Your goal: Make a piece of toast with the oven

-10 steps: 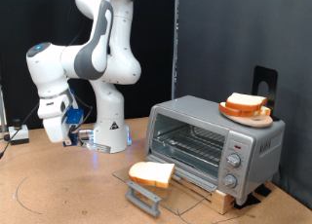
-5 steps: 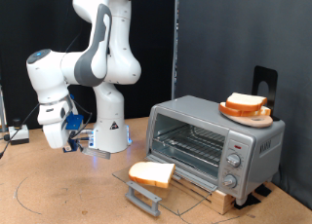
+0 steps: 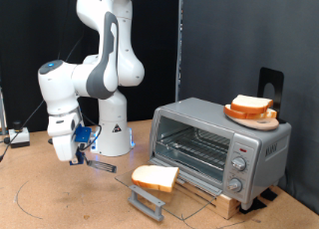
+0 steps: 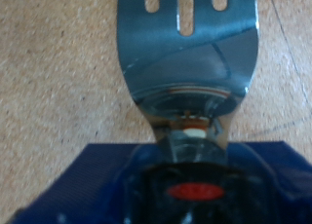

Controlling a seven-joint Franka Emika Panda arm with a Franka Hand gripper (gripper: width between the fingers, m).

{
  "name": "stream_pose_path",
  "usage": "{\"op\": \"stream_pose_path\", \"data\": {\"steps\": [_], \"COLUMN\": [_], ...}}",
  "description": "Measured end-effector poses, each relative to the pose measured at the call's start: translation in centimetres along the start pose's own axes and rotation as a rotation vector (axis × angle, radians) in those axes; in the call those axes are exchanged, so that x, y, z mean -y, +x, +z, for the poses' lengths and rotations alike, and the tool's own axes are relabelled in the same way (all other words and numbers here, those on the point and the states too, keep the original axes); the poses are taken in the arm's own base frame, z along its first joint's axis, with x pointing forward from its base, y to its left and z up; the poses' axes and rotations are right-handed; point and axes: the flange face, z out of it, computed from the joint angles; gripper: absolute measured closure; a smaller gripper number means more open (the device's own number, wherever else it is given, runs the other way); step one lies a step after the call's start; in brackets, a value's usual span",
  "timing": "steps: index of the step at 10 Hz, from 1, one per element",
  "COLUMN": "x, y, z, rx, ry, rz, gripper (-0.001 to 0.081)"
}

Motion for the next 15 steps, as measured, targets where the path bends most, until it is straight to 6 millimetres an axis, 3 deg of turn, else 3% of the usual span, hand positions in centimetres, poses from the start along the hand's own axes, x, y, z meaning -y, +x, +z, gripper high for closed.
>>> {"op": "stream_pose_path", "data": {"steps": [8,15], "x": [2.9,4.4], "y": [5.3,8.8], "z": [3.4,3.5], "rx": [-0.027,-0.101], "ry": [-0.029,-0.084], "rz": [0.034,0.109], "gripper": [0.0395,0.0395]}}
